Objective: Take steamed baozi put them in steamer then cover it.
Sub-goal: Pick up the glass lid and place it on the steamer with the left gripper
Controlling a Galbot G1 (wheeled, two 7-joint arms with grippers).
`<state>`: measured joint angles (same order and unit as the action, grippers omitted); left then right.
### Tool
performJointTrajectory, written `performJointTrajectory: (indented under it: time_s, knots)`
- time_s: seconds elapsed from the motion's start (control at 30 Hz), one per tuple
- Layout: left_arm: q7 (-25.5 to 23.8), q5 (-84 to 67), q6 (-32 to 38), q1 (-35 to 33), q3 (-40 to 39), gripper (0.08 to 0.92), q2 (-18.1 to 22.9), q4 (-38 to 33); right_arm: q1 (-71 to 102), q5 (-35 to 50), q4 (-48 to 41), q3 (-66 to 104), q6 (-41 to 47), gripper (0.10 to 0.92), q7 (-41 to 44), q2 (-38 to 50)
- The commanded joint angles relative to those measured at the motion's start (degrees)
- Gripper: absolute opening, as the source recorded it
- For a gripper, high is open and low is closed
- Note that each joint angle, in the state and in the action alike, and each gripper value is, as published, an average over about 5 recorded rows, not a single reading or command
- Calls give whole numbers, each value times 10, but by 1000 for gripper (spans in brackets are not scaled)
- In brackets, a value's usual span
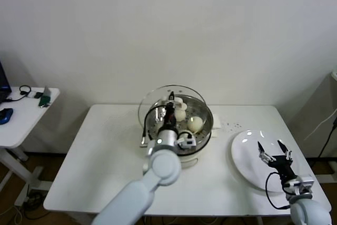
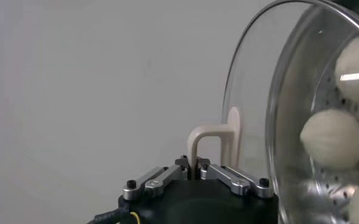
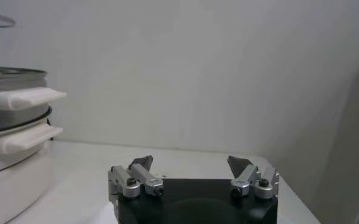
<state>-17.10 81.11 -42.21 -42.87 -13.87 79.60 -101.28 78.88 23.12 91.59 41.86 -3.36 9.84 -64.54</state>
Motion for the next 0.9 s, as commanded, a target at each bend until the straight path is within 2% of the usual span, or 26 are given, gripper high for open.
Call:
performJointTrajectory:
  time_s: [0.03, 0.3, 0.9]
  knots:
    - [0, 15, -28, 21, -17, 147, 75, 78, 5, -3, -1, 14, -3, 823, 3, -5]
    - [14, 14, -28, 10, -10, 147, 74, 97, 5, -5, -4, 15, -5, 823, 7, -9]
    - [11, 15, -28, 5, -5, 147, 67, 113, 2, -12, -5, 14, -7, 823, 9, -15]
